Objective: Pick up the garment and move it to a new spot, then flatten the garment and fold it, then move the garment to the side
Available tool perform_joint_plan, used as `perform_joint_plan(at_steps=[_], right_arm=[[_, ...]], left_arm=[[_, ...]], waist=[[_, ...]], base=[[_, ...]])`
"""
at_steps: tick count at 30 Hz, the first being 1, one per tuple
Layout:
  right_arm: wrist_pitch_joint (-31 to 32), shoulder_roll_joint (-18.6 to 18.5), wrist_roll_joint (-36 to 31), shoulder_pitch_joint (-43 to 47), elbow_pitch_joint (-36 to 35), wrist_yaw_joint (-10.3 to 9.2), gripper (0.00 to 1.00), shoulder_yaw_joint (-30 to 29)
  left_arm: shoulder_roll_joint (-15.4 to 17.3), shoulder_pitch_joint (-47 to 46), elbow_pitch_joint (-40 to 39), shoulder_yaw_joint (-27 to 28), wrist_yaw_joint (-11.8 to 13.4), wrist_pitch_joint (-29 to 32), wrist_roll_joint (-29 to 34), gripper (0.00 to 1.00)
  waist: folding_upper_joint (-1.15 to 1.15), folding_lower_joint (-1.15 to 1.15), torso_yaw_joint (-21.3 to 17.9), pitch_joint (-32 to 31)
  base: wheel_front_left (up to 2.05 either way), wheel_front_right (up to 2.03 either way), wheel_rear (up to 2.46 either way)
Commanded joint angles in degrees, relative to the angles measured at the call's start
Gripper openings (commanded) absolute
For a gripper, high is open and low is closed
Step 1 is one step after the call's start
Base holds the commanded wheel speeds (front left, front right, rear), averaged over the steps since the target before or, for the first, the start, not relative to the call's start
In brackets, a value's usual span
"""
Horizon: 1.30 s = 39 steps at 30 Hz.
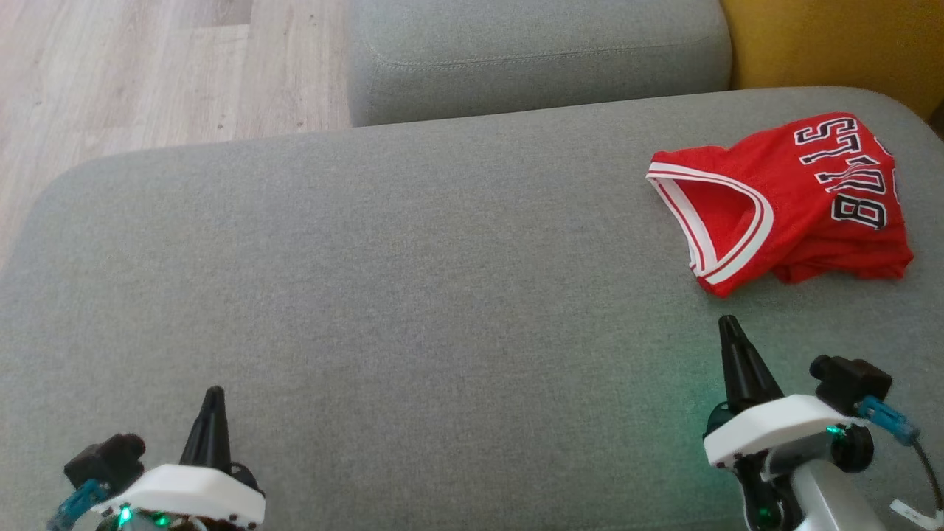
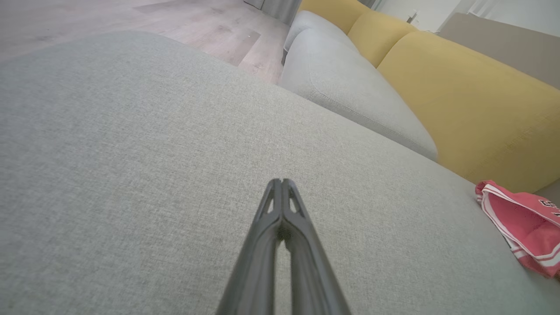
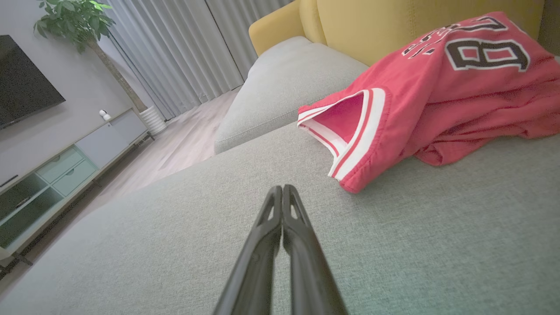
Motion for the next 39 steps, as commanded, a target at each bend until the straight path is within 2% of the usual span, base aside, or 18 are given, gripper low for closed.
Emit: perform_joint_plan(at_steps=[1,39], right_arm=[[0.45,0.16,1.69,-2.22,-2.29,-0.01,0.0,-0.67],[6.55,1.17,24.64,-0.92,-6.77,-0.02,0.0,-5.81]], left_arm=[[0.45,-3.48,-2.27,1.05,-0.27,0.32,-1.57,0.0],[0.08,-5.11,-4.43,2.73,-0.68,6.4,-24.48,0.0]], waist=[[0.0,0.0,0.02,0.02],[0.0,0.0,0.52,0.48]], base=[[0.0,0.0,0.0],[0.0,0.0,0.0]])
